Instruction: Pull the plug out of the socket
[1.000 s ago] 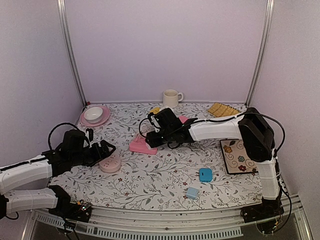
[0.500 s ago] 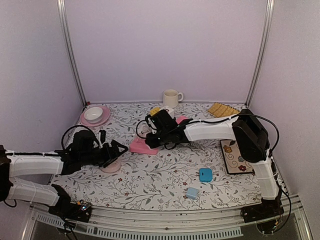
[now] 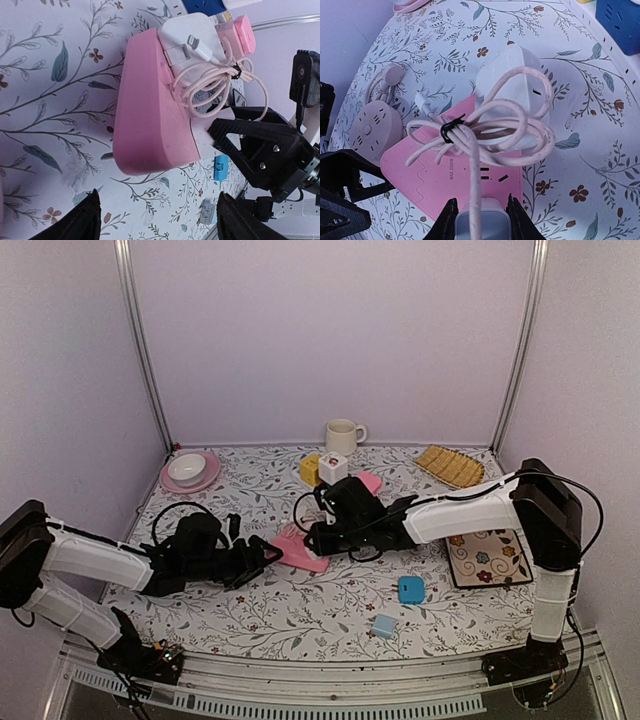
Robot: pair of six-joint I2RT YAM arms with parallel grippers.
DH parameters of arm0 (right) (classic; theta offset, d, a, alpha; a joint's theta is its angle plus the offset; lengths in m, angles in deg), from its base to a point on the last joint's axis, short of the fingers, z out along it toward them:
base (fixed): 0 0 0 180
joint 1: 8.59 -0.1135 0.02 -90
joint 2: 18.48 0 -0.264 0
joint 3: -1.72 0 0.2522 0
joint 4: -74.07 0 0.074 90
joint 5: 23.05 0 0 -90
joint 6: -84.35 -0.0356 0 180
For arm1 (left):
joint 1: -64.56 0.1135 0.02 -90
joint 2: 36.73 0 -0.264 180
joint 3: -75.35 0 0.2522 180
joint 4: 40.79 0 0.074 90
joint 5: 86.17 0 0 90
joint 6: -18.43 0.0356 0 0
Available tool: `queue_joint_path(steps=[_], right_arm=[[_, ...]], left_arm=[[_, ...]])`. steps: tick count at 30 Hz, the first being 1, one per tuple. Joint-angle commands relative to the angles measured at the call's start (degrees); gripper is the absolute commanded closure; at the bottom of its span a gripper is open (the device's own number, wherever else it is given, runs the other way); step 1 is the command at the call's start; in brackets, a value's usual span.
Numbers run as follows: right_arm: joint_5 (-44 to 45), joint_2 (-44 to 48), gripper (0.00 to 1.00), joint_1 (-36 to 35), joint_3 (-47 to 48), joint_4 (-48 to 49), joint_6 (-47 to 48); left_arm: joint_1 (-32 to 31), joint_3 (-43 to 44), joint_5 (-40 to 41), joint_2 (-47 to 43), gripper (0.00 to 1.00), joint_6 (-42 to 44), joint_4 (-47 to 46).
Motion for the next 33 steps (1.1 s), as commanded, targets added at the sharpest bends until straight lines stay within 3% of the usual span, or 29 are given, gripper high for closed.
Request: queue_joint_path(steps=[1, 7, 14, 21, 33], right_arm=[[4.2, 6.0, 0.96, -3.4, -3.8, 10.5, -6.3], [10.9, 6.7, 0.96, -6.9, -5.3, 13.3, -9.4], [19.1, 7.7, 0.97, -10.8, -5.5, 16.4, -12.0], [24.4, 9.3, 0.97, -14.2, -8.3, 21.2, -12.4], [22.3, 10.3, 0.97, -15.4, -8.9, 22.4, -12.3]], left_arm=[[-3.0, 2.7, 2.8, 2.5, 0.2, -1.6, -3.6], [-4.4, 3.4, 3.7, 3.3, 0.22, -2.0, -5.2], [-4.8, 2.6, 4.7, 2.0, 0.37, -3.0, -6.4], [-4.9, 0.2, 7.8, -3.3, 0.43, -3.6, -8.3], [-4.9, 0.6, 9.5, -7.2, 0.76, 0.1, -6.6]])
